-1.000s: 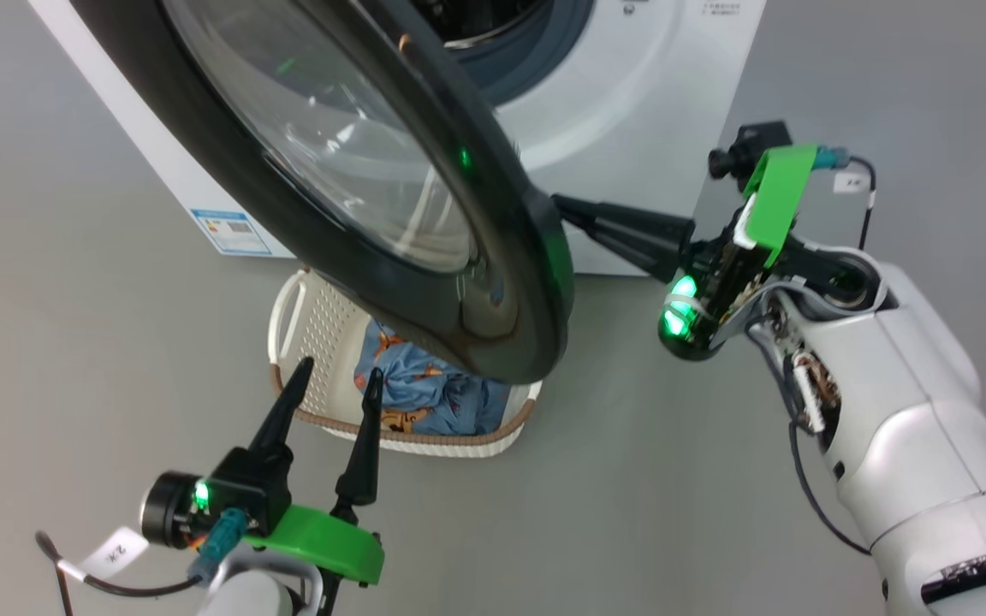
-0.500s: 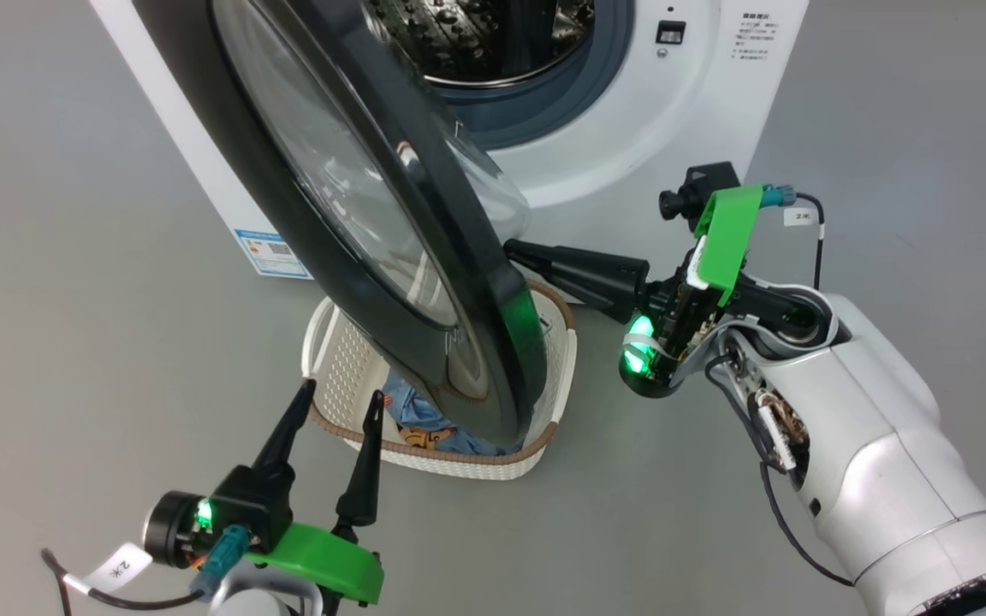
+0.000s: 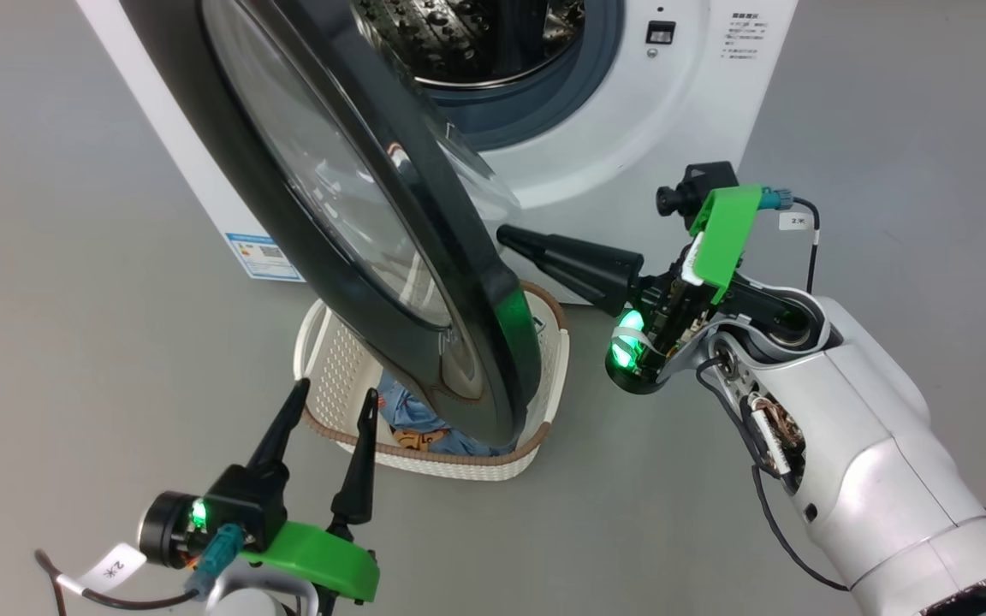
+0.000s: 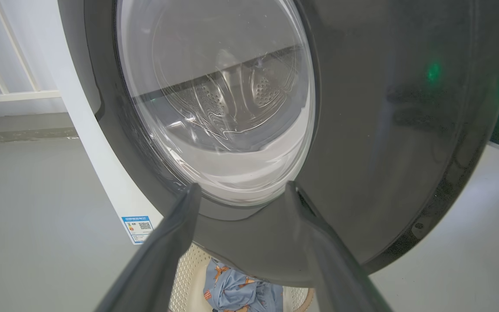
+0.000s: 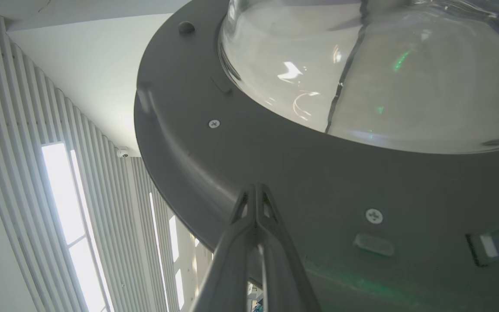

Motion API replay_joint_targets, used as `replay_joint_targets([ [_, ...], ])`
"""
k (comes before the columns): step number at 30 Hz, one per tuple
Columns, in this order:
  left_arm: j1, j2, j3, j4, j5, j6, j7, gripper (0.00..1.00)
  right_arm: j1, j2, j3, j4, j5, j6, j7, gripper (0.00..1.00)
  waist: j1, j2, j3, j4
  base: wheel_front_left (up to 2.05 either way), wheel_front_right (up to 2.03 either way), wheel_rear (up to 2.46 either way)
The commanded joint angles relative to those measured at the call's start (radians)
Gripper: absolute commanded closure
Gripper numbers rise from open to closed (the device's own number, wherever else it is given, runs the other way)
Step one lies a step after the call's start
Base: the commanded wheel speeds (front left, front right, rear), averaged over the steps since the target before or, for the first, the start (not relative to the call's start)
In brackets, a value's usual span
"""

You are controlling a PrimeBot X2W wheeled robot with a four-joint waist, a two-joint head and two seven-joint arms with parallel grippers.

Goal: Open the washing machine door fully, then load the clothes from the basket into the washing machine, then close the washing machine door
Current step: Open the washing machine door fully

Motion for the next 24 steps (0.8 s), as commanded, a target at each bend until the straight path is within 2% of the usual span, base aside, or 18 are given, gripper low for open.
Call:
replay_joint_targets([
  [1,-0.001,0.017,0.037,-0.026,0.0,0.001,-0.008,0.0,0.026,0.018,-0.011,-0.04,0.016,0.002,-0.015,1.0,0.0,0.0,0.001,-0.008,0.0,0.0,0.0],
  [11,0.004,0.017,0.063,-0.02,0.012,-0.004,-0.008,0.0,0.158,-0.037,-0.14,-0.219,0.051,0.002,-0.104,1.0,0.0,0.0,-0.014,-0.055,0.0,0.0,0.0],
  [17,0.01,0.017,0.071,-0.014,0.015,-0.008,-0.008,0.0,0.274,-0.055,-0.212,-0.345,0.038,0.002,-0.166,1.0,0.0,0.0,-0.028,-0.079,0.0,0.0,0.0],
  [18,0.012,0.017,0.073,-0.013,0.016,-0.009,-0.008,0.0,0.302,-0.059,-0.226,-0.372,0.025,0.002,-0.185,0.98,0.0,0.0,-0.031,-0.083,0.0,0.0,0.0],
  [19,0.014,0.017,0.076,-0.012,0.016,-0.009,-0.008,0.0,0.332,-0.056,-0.237,-0.395,0.022,0.002,-0.197,0.73,0.0,0.0,-0.034,-0.089,0.0,0.0,0.0],
  [20,0.016,0.017,0.08,-0.012,0.018,-0.009,-0.008,0.0,0.361,-0.054,-0.247,-0.417,0.017,0.002,-0.209,0.53,0.0,0.0,-0.037,-0.095,0.0,0.0,0.0],
  [21,0.018,0.017,0.082,-0.012,0.018,-0.01,-0.008,0.0,0.391,-0.054,-0.259,-0.439,0.007,0.002,-0.226,0.08,0.0,0.0,-0.039,-0.099,0.0,0.0,0.0],
  [22,0.02,0.017,0.083,-0.01,0.019,-0.012,-0.008,0.0,0.422,-0.051,-0.269,-0.461,0.006,0.002,-0.236,0.0,0.0,0.0,-0.042,-0.102,0.0,0.0,0.0],
  [24,0.025,0.017,0.085,-0.009,0.019,-0.013,-0.008,0.0,0.483,-0.048,-0.29,-0.507,-0.004,0.002,-0.256,0.0,0.0,0.0,-0.047,-0.111,0.0,0.0,0.0],
])
